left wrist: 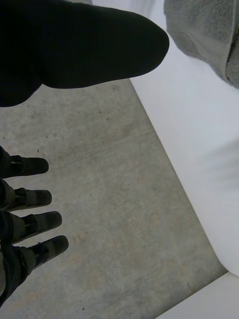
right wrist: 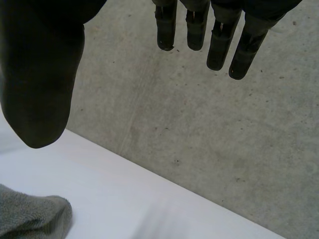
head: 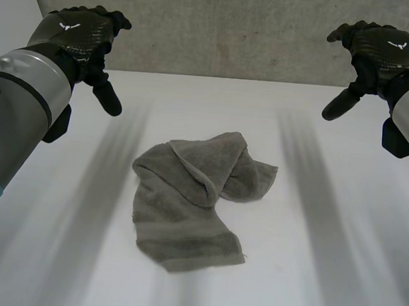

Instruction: Fold the laundry

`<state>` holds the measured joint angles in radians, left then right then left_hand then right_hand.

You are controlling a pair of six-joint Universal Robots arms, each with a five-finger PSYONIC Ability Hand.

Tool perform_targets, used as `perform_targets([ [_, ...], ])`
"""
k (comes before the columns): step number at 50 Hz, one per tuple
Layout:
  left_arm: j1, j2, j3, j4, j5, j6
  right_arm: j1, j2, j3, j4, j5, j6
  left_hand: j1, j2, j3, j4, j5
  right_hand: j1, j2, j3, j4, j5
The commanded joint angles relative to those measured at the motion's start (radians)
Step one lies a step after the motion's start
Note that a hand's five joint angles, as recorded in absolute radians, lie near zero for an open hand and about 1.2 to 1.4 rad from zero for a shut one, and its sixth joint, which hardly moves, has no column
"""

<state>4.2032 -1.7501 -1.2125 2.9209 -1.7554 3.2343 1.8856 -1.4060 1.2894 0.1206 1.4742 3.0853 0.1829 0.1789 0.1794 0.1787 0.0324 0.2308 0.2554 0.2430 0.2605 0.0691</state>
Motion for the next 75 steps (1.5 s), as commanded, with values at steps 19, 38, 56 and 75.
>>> perform_targets([
  [19,0.113,-0.015,-0.259,-0.002,0.007,-0.234,0.056,0.216,-0.145,0.014,-0.344,-0.448,0.001,0.005,0.005,0.005,-0.023,-0.056,-0.081,-0.069,-0.086,-0.069],
  [38,0.052,-0.273,-0.361,0.092,0.005,-0.396,0.247,0.636,-0.375,0.005,-0.483,-0.838,0.01,0.014,0.014,0.014,-0.014,-0.056,-0.081,-0.069,-0.086,-0.069],
  [56,-0.009,-0.376,-0.326,0.19,0.008,-0.461,0.283,0.757,-0.364,-0.038,-0.454,-1.149,0.042,0.046,0.046,0.047,0.018,0.176,0.152,0.164,0.147,0.164],
  [75,-0.048,-0.442,-0.076,0.17,-0.003,-0.395,0.273,0.632,-0.403,-0.303,-0.238,-1.012,1.213,1.217,1.217,1.218,1.189,1.165,1.141,1.153,1.136,1.153],
])
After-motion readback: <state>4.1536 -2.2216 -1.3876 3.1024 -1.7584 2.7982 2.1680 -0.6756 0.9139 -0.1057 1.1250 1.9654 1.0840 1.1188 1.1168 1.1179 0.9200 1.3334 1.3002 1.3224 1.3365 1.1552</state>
